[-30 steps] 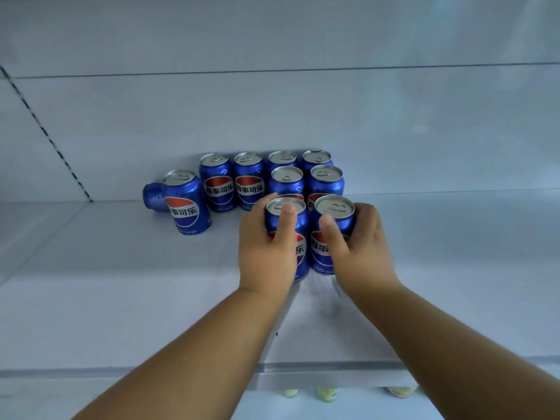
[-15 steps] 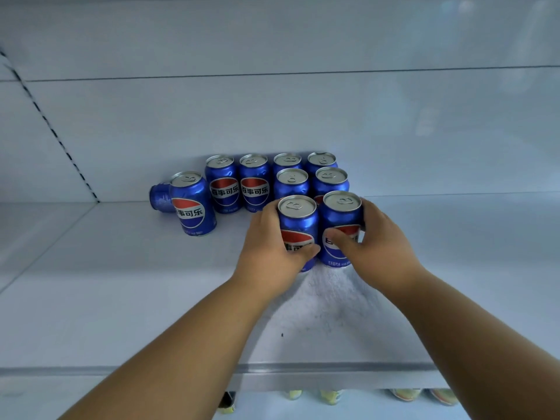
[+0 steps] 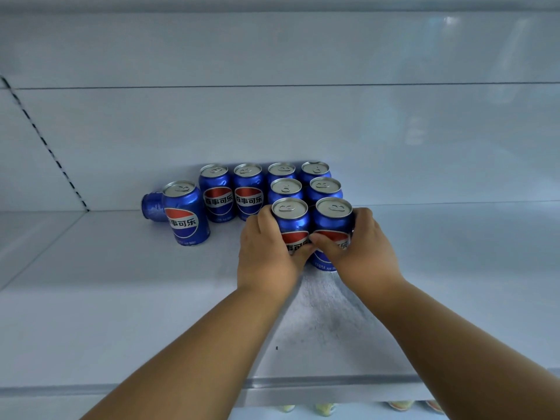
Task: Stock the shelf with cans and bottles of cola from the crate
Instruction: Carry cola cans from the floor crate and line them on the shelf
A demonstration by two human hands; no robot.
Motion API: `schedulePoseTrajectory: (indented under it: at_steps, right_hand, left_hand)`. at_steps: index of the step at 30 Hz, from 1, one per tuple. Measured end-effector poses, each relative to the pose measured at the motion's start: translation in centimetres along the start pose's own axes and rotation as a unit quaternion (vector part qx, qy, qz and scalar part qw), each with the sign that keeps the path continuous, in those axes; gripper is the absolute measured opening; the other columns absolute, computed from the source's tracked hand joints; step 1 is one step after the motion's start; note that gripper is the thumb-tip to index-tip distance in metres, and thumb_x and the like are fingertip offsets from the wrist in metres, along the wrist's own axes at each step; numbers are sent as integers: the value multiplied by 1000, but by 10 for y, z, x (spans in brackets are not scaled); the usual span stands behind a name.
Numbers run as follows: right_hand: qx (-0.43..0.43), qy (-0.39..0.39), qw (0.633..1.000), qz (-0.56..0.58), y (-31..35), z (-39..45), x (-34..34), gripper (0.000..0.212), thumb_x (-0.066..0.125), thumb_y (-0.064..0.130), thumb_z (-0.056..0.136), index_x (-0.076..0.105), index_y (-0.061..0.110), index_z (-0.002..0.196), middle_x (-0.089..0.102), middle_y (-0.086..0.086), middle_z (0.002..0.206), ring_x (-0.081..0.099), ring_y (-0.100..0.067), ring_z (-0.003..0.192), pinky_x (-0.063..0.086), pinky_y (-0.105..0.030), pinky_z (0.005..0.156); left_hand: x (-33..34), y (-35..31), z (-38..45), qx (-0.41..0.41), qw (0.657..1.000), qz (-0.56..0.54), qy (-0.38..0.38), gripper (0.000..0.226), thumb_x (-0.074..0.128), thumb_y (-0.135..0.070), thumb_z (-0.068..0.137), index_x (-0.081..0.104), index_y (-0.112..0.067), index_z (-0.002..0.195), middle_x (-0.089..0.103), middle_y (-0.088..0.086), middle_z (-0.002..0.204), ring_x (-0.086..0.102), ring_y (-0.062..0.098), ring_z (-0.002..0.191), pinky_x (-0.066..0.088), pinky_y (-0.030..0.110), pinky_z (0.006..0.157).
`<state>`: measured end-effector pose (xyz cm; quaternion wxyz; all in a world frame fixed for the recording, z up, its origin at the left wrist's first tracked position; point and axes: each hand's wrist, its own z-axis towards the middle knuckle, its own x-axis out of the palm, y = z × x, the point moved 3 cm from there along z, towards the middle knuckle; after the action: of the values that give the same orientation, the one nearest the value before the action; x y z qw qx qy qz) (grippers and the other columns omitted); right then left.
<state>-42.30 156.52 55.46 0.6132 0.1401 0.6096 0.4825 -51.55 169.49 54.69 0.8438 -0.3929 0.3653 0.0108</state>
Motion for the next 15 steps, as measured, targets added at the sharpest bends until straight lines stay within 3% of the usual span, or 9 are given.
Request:
schedulePoseTrajectory:
  at_steps: [6, 15]
  right_hand:
    - [10, 14, 1000, -5, 2, 4, -2, 56, 81, 52, 76, 41, 26, 107, 58, 6, 111, 58, -15, 94, 42, -27, 71]
    - [25, 33, 999, -10, 6, 3, -5, 53, 81, 48, 78, 43, 25, 108, 61, 5, 111, 60, -17, 96, 43, -29, 73]
  left_hand:
    - [2, 1, 0, -2, 1000, 12, 4, 88, 82, -54, 70, 39, -12, 135, 49, 6, 129, 49, 24, 119, 47, 38, 97]
    - [1, -1, -1, -16, 999, 19, 24, 90, 80, -56, 72, 36, -12, 137, 47, 6, 132, 47, 25, 121, 47, 37, 97]
